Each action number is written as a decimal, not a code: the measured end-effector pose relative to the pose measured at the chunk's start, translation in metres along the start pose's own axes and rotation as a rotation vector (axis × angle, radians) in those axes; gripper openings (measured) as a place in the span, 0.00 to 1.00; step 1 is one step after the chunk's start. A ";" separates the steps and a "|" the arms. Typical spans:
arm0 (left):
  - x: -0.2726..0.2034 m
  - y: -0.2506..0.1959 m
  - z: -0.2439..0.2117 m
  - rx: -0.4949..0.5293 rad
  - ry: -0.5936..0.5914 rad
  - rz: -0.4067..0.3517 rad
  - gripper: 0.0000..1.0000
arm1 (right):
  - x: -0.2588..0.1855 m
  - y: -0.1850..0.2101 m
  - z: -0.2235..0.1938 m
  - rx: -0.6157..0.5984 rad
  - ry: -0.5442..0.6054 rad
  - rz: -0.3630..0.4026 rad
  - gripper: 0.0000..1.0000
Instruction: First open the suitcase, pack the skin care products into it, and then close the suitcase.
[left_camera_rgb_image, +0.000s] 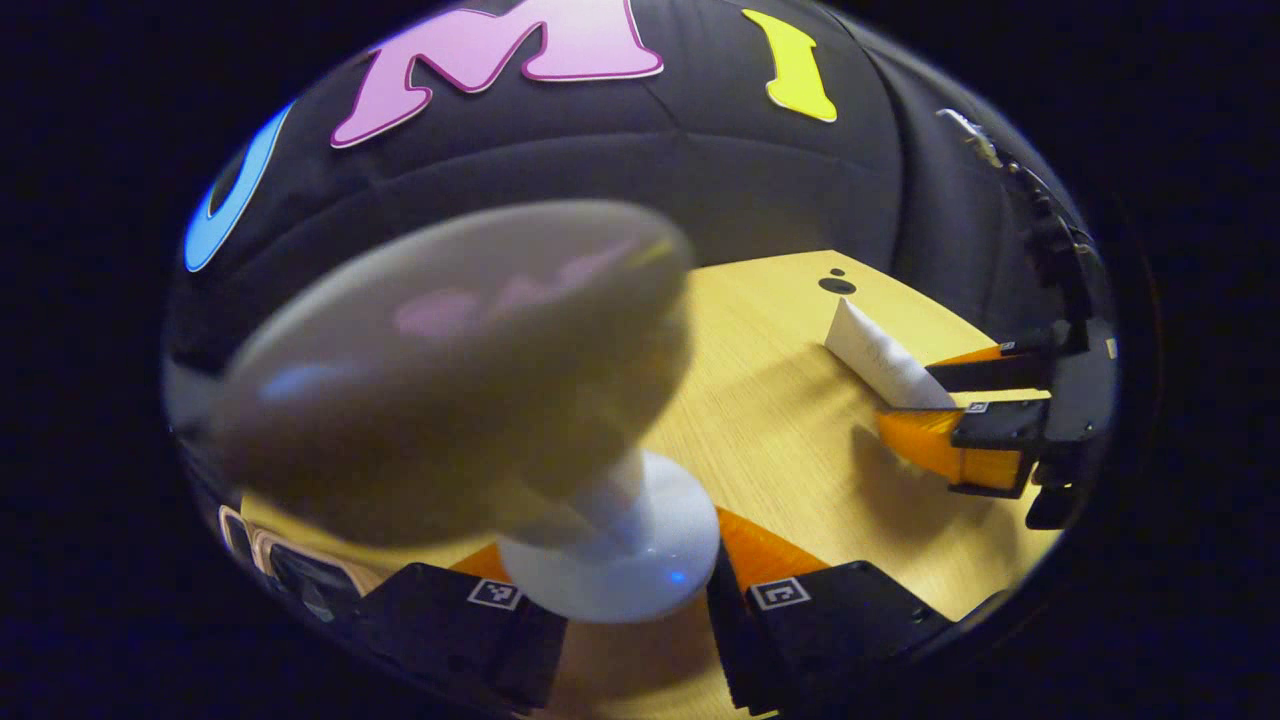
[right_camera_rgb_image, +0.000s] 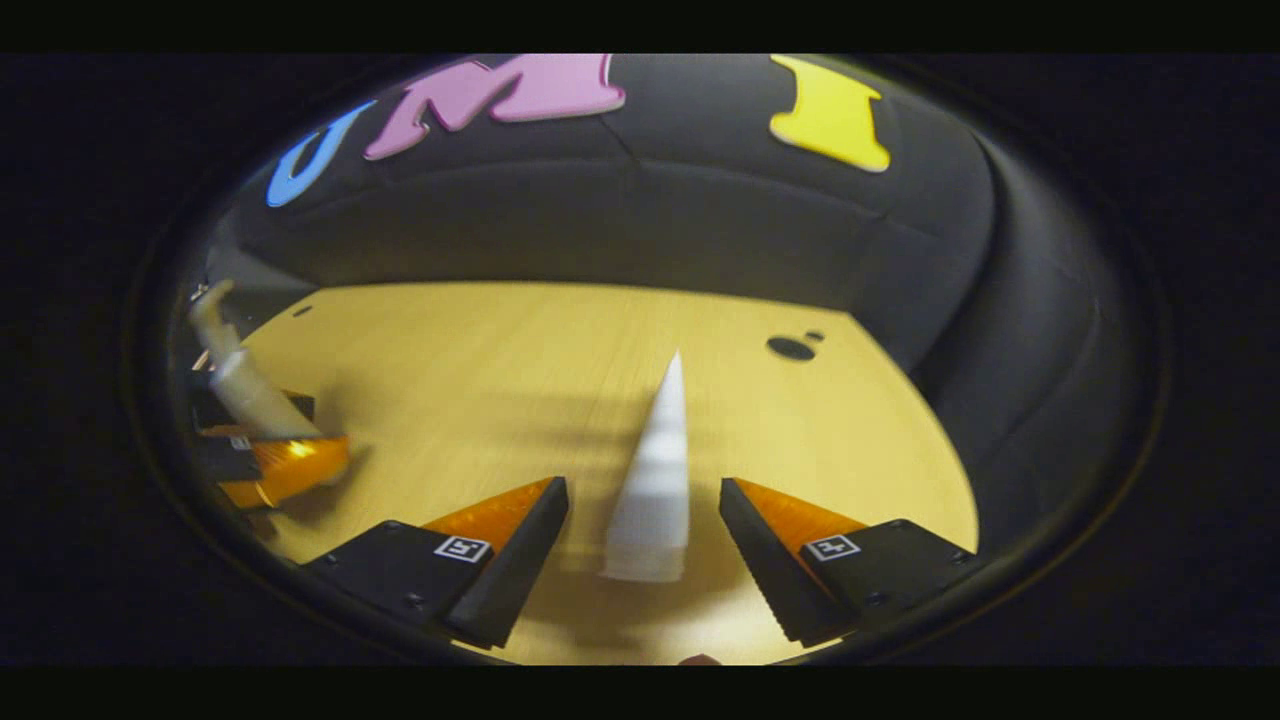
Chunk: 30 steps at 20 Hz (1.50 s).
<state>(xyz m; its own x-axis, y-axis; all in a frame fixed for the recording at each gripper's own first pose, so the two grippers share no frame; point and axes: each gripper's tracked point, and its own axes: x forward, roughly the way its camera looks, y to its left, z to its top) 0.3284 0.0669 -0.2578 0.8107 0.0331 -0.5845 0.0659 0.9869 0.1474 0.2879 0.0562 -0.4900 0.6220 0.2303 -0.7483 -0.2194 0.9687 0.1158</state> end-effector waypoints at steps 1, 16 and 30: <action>0.002 -0.004 0.000 -0.034 0.022 -0.026 0.65 | 0.017 -0.011 0.002 -0.003 -0.004 -0.047 0.93; -0.159 0.058 0.006 -0.139 0.136 -0.100 0.53 | -0.078 0.063 0.063 0.003 -0.156 0.144 0.34; -0.256 0.212 -0.170 -0.184 0.587 -0.025 0.54 | -0.211 0.291 0.037 0.056 -0.156 0.333 0.27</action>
<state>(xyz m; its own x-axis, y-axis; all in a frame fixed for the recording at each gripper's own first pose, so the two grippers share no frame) 0.0360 0.2948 -0.2128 0.3516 0.0395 -0.9353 -0.0635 0.9978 0.0183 0.1205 0.2925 -0.2745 0.6317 0.5404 -0.5557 -0.3901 0.8411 0.3745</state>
